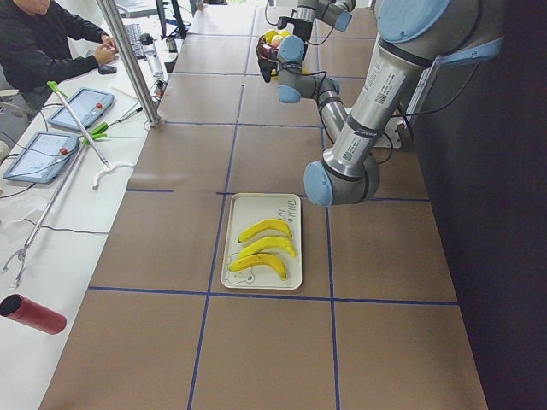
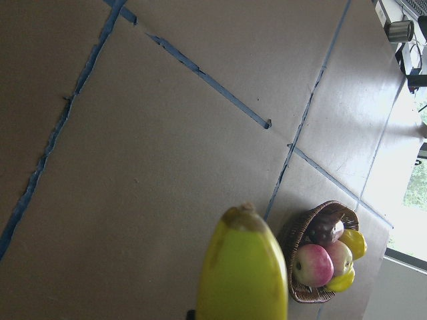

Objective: Transfer all bananas from basket to plate

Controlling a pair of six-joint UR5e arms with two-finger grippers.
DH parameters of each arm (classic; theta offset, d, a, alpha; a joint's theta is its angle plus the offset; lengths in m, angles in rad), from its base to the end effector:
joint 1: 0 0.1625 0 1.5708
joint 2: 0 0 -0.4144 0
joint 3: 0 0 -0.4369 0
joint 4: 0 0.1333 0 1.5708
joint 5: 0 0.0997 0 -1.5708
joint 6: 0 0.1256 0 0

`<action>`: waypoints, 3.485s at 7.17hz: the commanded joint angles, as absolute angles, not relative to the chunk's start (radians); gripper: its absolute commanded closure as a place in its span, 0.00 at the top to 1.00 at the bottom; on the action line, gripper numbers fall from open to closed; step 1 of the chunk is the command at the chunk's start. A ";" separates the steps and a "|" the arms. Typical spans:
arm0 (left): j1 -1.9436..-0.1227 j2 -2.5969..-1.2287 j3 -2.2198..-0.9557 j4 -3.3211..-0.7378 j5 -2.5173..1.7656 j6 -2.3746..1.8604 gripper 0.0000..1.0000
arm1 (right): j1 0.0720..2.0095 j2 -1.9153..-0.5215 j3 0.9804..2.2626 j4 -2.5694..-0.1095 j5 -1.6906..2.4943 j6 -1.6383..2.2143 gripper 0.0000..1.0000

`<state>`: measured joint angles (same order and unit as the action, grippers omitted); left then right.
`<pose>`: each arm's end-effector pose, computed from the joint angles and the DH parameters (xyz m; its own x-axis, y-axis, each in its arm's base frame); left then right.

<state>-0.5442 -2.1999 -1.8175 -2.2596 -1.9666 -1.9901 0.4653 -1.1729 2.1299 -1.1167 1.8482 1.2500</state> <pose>0.5037 -0.4040 0.0630 -0.0554 -0.4056 -0.9124 0.1372 0.9020 -0.4093 -0.4448 -0.3340 0.1082 0.1948 -0.2416 0.9506 -0.1354 0.9533 0.2700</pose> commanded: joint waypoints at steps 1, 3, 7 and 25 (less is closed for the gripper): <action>-0.567 -2.198 -1.818 -2.249 -1.965 -2.002 0.00 | 0.471 -1.175 2.158 -1.115 1.859 1.296 1.00; -0.646 -2.165 -1.810 -2.089 -1.968 -1.915 0.00 | 0.479 -1.206 2.229 -1.126 1.868 1.296 1.00; -0.856 -1.891 -1.911 -1.730 -2.036 -1.304 0.00 | 0.515 -1.330 2.319 -1.127 1.868 1.298 1.00; -1.437 -1.574 -1.695 -1.760 -2.361 -0.434 1.00 | 1.558 -1.481 1.834 -1.813 2.415 -0.177 1.00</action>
